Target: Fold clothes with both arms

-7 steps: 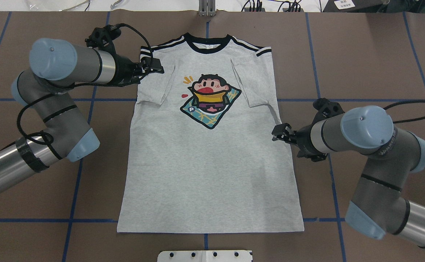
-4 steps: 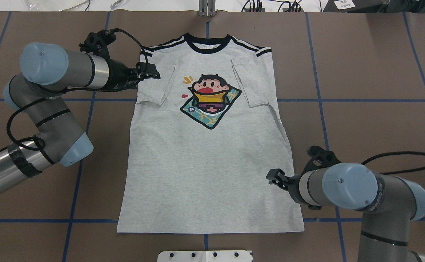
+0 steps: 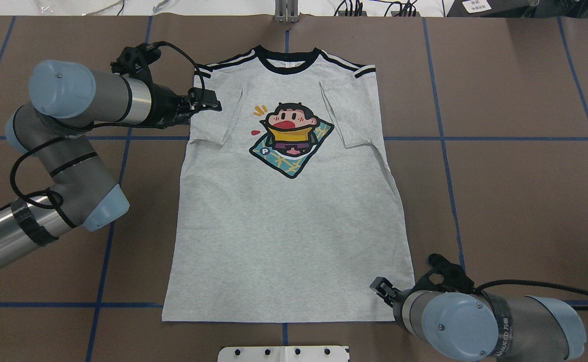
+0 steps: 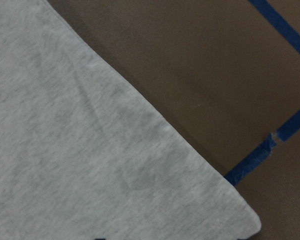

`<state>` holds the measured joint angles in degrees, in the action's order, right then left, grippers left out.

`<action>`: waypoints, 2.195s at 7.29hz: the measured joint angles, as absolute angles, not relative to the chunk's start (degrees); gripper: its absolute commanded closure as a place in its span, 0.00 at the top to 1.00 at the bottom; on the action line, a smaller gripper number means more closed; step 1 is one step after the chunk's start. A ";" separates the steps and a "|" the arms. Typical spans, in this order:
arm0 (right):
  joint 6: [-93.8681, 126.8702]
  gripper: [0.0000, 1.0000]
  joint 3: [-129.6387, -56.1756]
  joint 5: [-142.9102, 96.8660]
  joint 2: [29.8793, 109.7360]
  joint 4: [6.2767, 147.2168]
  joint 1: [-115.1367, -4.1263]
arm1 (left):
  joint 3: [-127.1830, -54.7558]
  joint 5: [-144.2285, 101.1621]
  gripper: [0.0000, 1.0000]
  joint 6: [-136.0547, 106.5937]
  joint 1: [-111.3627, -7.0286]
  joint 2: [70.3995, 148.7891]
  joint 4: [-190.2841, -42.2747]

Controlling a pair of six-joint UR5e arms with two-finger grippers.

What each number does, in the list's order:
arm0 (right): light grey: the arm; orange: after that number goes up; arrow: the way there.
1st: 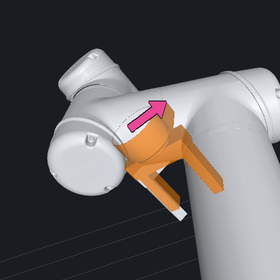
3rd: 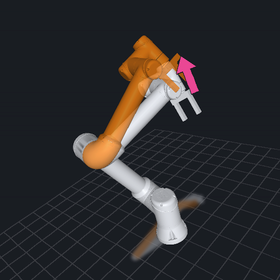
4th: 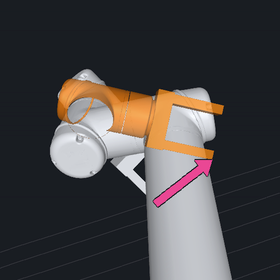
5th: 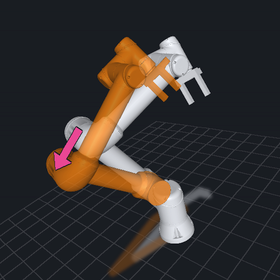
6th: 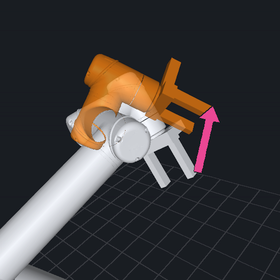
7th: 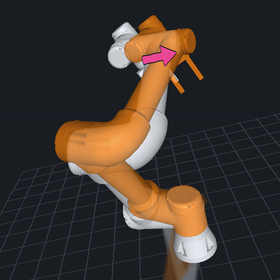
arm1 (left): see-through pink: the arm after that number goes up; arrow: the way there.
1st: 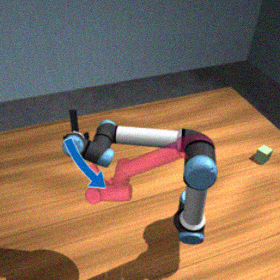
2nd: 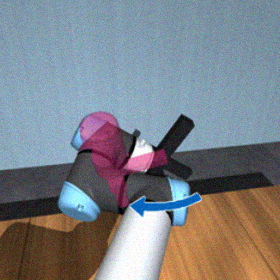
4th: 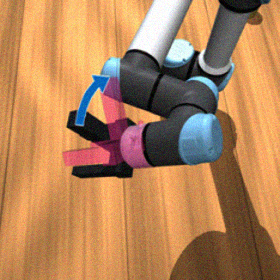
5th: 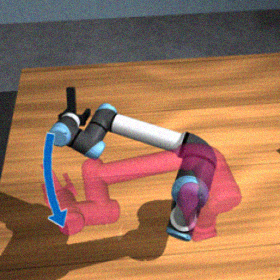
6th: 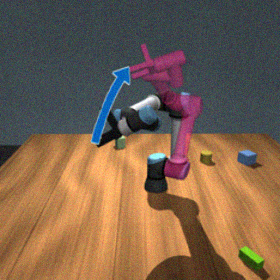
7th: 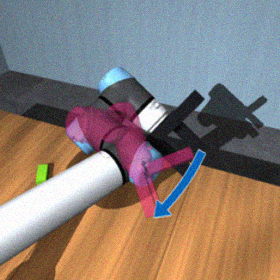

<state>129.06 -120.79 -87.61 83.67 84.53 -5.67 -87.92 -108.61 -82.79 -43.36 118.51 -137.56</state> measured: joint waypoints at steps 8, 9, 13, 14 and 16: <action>130.78 0.17 -121.65 -87.51 87.56 84.99 -3.74 | -87.06 -108.55 1.00 -82.66 -43.33 118.53 -137.63; 130.78 0.00 -121.66 -87.45 87.57 84.99 -3.80 | -86.85 -108.52 1.00 -82.63 -43.33 118.53 -137.63; 130.78 0.00 -123.16 -87.84 88.05 85.05 -4.28 | -86.36 -108.48 1.00 -82.50 -43.23 118.30 -137.64; 130.76 0.00 -123.82 -87.94 88.55 85.06 -4.33 | -86.49 -108.51 1.00 -82.55 -43.19 118.00 -137.64; 130.68 0.00 -125.86 -89.39 89.37 85.06 -4.18 | -88.69 -108.43 1.00 -84.53 -41.97 115.17 -137.28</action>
